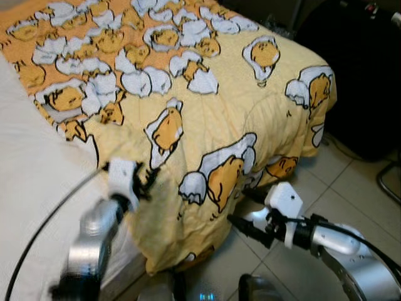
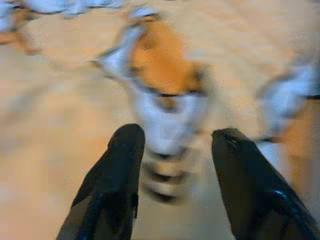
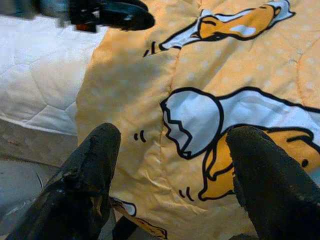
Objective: Clean up the room
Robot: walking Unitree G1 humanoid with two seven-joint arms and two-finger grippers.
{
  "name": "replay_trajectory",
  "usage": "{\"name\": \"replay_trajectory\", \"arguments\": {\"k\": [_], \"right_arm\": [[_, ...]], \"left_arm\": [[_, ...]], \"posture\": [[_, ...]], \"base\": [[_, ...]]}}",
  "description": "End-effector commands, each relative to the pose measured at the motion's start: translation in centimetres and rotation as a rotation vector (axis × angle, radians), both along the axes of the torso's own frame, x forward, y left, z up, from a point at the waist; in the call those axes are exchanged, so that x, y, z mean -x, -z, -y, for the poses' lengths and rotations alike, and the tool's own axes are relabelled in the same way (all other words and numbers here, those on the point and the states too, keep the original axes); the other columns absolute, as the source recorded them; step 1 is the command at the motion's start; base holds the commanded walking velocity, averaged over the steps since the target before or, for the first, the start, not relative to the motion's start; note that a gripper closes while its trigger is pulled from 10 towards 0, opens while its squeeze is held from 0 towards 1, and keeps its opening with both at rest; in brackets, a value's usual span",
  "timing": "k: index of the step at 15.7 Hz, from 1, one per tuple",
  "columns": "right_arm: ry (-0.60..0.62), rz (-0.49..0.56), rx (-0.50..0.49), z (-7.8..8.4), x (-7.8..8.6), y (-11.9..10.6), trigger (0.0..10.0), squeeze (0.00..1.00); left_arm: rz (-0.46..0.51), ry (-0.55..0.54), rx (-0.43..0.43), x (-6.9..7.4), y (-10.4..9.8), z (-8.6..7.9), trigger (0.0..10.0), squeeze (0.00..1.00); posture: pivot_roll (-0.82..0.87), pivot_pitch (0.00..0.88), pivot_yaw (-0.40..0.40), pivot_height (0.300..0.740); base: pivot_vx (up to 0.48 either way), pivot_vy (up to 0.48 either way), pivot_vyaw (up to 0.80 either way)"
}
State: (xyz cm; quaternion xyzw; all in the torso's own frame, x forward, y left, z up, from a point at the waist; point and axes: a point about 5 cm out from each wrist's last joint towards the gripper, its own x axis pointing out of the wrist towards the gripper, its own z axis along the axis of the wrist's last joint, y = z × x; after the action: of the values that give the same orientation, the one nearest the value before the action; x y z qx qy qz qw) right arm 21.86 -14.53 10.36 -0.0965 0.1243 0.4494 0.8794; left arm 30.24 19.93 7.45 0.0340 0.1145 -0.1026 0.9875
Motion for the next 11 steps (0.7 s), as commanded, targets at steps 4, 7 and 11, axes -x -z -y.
{"name": "replay_trajectory", "arguments": {"k": [4, 7, 11], "right_arm": [[-0.033, -0.002, -0.005, -0.6, 0.0, 0.0, 10.0, 0.00], [-0.041, -0.003, -0.021, -0.7, -0.1, -0.2, 10.0, 0.00], [-0.050, -0.005, -0.029, -1.2, -0.2, 0.0, 10.0, 0.00]], "left_arm": [[-0.095, -0.258, 0.010, -2.0, 0.3, -3.9, 10.0, 1.00], [-0.169, -0.353, 0.128, -1.7, 1.4, -5.0, 10.0, 0.00], [-0.248, -0.326, 0.252, -0.6, 3.6, -4.8, 10.0, 0.00]], "posture": [[-0.10, 0.157, 0.059, 0.740], [-0.09, 0.149, 0.063, 0.740], [-0.09, 0.141, 0.062, 0.740]], "base": [[0.000, 0.000, 0.00], [0.000, 0.000, 0.00], [0.000, 0.000, 0.00]]}}
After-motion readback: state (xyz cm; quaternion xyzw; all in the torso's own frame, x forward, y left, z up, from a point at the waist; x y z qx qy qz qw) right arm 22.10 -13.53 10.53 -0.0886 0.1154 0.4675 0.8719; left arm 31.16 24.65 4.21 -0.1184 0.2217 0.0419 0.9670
